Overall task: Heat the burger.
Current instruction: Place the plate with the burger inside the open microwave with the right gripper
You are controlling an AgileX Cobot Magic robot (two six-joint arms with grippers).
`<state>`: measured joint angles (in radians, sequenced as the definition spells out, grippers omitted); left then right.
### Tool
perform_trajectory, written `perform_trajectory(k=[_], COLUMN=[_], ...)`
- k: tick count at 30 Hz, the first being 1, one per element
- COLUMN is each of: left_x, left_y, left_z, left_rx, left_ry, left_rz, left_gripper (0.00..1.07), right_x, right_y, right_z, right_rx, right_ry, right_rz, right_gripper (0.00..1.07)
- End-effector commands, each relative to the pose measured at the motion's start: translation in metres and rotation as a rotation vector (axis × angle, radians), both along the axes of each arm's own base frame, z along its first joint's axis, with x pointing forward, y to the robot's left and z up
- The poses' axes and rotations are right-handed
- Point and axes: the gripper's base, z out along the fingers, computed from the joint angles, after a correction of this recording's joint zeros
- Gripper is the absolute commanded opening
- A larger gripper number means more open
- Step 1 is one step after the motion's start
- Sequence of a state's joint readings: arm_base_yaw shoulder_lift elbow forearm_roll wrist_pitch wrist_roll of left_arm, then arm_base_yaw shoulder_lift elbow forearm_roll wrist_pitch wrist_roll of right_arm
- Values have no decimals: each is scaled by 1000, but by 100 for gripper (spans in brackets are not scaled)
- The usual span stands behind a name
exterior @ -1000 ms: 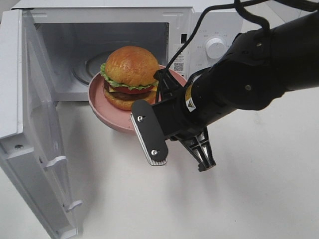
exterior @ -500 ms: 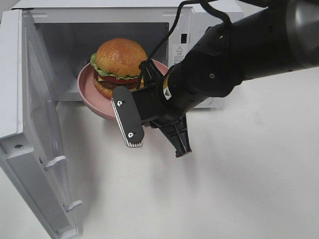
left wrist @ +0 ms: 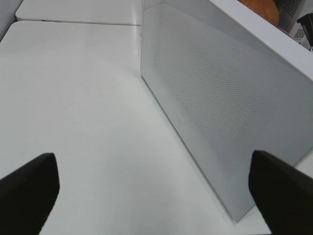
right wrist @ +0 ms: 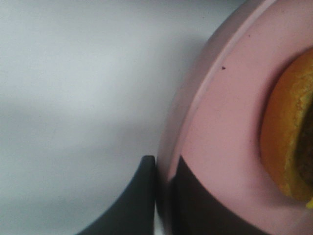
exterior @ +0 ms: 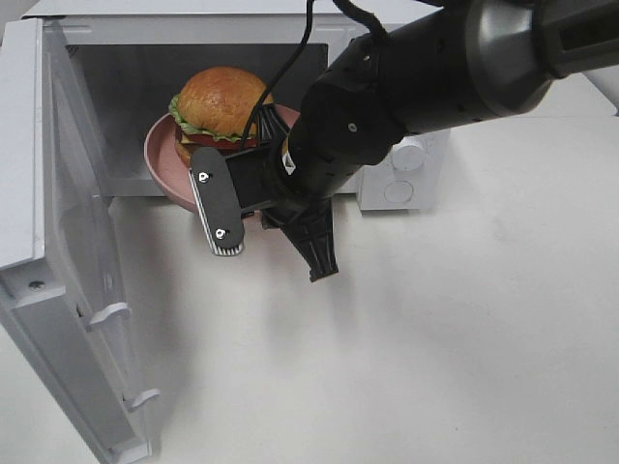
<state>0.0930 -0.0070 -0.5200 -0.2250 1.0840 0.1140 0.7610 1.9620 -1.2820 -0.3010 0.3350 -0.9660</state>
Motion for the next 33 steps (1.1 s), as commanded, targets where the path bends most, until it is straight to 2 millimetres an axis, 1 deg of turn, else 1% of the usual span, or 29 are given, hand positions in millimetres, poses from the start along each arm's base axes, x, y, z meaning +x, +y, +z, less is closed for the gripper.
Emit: perform_trajectory(k=[1, 10, 11, 13, 17, 18, 19, 25, 33], left_x=[-2, -2, -2, -2, -2, -2, -2, -2, -2], left_y=[0, 0, 0, 0, 0, 0, 0, 0, 0], left_z=[0, 0, 0, 0, 0, 0, 0, 0, 0], left_rx=[-6, -6, -6, -6, -6, -6, -6, -6, -6], left_ry=[-26, -26, -26, -26, -26, -26, -26, -26, -26], left_rz=[-2, -2, -2, -2, -2, -2, -2, -2, -2], left_gripper=[98, 98, 98, 98, 98, 98, 98, 98, 98], right_x=[14, 29, 35, 37, 49, 49, 53, 65, 76], right_y=[10, 22, 25, 26, 36, 36, 40, 50, 59], right_z=[14, 11, 10, 9, 8, 8, 7, 9, 8], right_rx=[49, 50, 41, 35, 45, 45, 46, 59, 65], right_ry=[-78, -92, -91, -85, -86, -86, -94, -129, -167], right_rz=[1, -24, -44, -56, -90, -90, -88, -82, -70], right_gripper=[0, 0, 0, 0, 0, 0, 0, 0, 0])
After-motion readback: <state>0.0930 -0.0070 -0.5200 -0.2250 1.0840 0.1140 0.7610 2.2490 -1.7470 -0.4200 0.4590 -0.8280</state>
